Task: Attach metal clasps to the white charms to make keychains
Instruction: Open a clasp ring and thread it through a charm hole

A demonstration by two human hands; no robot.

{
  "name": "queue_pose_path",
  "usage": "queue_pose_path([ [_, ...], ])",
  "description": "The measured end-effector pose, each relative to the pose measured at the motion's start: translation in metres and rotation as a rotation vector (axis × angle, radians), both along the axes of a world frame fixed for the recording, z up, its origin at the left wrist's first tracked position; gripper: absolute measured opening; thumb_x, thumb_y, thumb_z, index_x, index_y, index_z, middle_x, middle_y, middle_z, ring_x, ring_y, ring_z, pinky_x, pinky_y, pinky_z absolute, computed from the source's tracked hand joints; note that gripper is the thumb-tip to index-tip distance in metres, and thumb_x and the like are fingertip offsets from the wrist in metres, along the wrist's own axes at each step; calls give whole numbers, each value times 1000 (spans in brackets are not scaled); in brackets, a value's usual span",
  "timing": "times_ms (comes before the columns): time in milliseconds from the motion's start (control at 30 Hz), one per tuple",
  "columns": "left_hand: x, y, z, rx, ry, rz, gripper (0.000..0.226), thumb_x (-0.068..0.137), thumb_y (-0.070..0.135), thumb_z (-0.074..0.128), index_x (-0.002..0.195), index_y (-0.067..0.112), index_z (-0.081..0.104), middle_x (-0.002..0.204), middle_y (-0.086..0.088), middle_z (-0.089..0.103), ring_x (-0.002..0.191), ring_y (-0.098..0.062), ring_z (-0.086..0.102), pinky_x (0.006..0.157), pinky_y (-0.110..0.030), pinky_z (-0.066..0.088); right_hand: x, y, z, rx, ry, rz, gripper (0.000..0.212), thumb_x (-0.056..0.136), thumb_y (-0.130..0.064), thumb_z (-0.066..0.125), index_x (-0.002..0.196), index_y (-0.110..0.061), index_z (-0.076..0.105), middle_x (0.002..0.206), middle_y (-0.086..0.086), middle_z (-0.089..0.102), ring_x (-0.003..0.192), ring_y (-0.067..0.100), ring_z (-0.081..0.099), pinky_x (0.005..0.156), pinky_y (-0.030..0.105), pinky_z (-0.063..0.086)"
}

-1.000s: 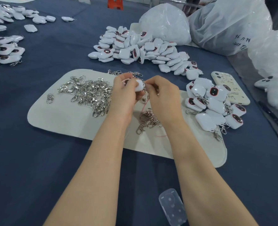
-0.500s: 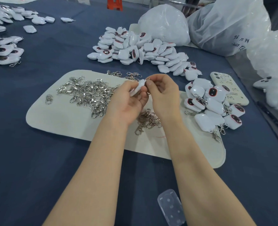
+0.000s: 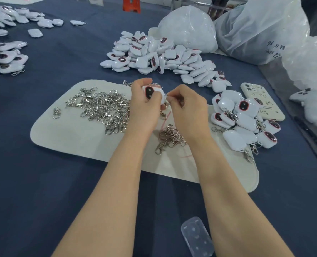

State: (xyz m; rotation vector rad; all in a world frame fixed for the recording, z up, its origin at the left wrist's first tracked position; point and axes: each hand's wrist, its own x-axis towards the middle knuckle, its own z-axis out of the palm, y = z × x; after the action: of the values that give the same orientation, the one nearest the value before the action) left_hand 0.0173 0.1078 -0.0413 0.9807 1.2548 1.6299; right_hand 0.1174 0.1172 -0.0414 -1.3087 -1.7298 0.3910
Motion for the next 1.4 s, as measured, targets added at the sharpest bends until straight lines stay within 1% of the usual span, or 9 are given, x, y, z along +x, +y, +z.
queue_pose_path([
  [167,2,-2,-3,92,280,26,29,86,-1,47,108,19,43,87,12,54,68,-5,58,70,-23,50,7,4,1,-131,5,59,6,88,-6,62,90,-10,66,79,-8,62,72,4,55,67,5,40],
  [400,5,2,3,-100,-568,-91,19,92,-3,39,97,13,48,77,-7,58,47,-8,54,52,-18,47,-2,3,-2,-229,386,74,13,88,-2,59,92,-14,62,85,-2,64,83,14,63,81,27,52],
  [667,1,-1,4,-183,-979,-321,13,92,2,38,91,0,50,70,-9,51,46,-8,52,47,-13,46,-7,0,-3,-81,364,47,12,91,-7,57,87,-17,61,79,-13,64,73,-1,61,74,14,49],
  [767,0,1,5,-168,-862,-213,10,92,0,39,91,6,47,71,-8,52,44,-9,51,46,-17,45,-4,-1,0,-35,215,40,10,92,-8,57,88,-16,62,80,-10,63,74,3,58,71,11,44],
  [933,-4,0,4,14,-73,5,28,88,-2,44,109,16,46,89,2,59,59,1,58,55,-17,48,4,0,6,-29,-40,89,10,91,-8,56,92,-7,66,81,-1,63,76,11,55,72,16,40],
  [1067,-6,-3,0,73,239,-27,30,85,1,47,109,20,46,86,13,58,65,1,57,68,-25,53,10,4,9,-128,-120,117,8,90,-9,58,89,-10,66,76,-3,63,74,11,55,72,18,43],
  [1167,-2,-1,-1,30,131,-11,26,86,-1,45,103,19,48,85,9,58,57,0,58,64,-24,53,10,5,6,-172,5,97,10,91,-9,57,89,-15,64,77,-10,61,71,1,54,72,11,43],
  [1300,-7,3,0,-198,-445,-18,13,91,-1,43,88,9,51,73,-7,55,44,-8,56,49,-19,47,6,4,-1,-248,325,-34,17,93,-7,51,96,-19,63,98,-7,64,88,4,56,81,20,44],
  [1400,-9,3,-1,-232,-424,-63,13,93,5,44,98,12,54,76,-8,60,47,-9,59,50,-19,50,4,3,0,-286,329,-45,12,95,-20,52,102,-22,61,104,-9,63,96,4,57,86,20,43],
])
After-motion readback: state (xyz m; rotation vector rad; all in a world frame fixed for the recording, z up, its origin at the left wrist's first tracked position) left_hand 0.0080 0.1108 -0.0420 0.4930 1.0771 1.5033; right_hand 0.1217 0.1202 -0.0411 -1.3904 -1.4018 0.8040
